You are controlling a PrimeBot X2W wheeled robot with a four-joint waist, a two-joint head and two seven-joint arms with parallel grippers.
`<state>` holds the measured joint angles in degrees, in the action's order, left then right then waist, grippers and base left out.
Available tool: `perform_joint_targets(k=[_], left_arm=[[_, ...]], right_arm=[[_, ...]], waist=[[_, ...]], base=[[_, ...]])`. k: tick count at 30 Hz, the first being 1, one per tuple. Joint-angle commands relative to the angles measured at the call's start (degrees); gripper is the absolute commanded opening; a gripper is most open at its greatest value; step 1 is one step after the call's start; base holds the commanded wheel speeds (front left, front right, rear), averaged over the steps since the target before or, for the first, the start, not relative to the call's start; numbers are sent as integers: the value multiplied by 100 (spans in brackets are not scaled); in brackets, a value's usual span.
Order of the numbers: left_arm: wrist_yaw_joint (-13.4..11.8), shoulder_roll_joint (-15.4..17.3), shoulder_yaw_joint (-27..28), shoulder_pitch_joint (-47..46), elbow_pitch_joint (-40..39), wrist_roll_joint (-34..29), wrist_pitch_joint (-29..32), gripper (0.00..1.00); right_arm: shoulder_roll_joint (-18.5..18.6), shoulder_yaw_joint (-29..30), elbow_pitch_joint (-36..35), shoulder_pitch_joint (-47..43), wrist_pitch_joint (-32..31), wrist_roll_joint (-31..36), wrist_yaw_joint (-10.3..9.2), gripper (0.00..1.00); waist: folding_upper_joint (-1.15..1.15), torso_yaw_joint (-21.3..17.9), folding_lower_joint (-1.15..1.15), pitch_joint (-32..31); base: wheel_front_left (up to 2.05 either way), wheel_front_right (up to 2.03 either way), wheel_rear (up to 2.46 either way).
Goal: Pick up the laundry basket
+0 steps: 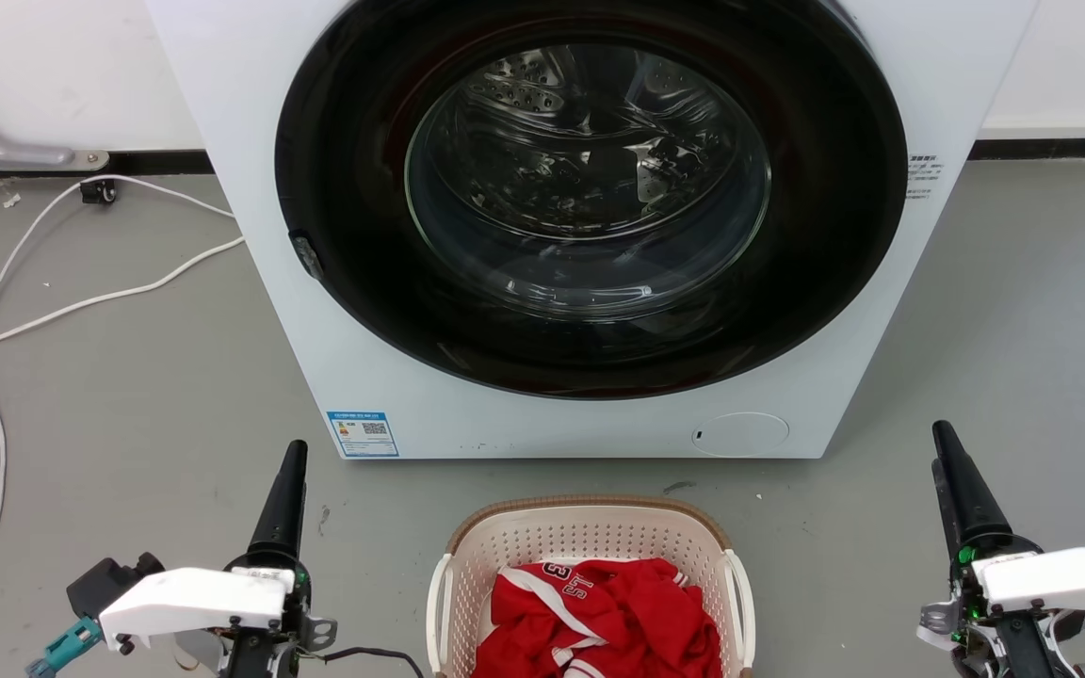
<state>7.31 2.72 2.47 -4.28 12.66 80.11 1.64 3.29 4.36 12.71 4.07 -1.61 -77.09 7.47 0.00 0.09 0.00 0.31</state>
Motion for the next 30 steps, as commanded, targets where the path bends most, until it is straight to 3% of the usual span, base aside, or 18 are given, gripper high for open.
perform_joint_targets(k=[1,12,30], left_arm=[[6,21,-43,-147,-148,-272,-65,100],[-33,18,-312,-143,-386,-1855,-344,100],[-196,19,-692,-153,-407,-3687,-702,100]], right_arm=[[35,-13,-149,67,59,326,2,100],[-23,-117,-398,11,269,2199,2,100],[-36,-247,-594,-114,356,4011,2,100]], waist=[[0,4,0,2],[0,17,0,16],[0,12,0,31]], base=[[0,0,0],[0,0,0],[0,0,0]])
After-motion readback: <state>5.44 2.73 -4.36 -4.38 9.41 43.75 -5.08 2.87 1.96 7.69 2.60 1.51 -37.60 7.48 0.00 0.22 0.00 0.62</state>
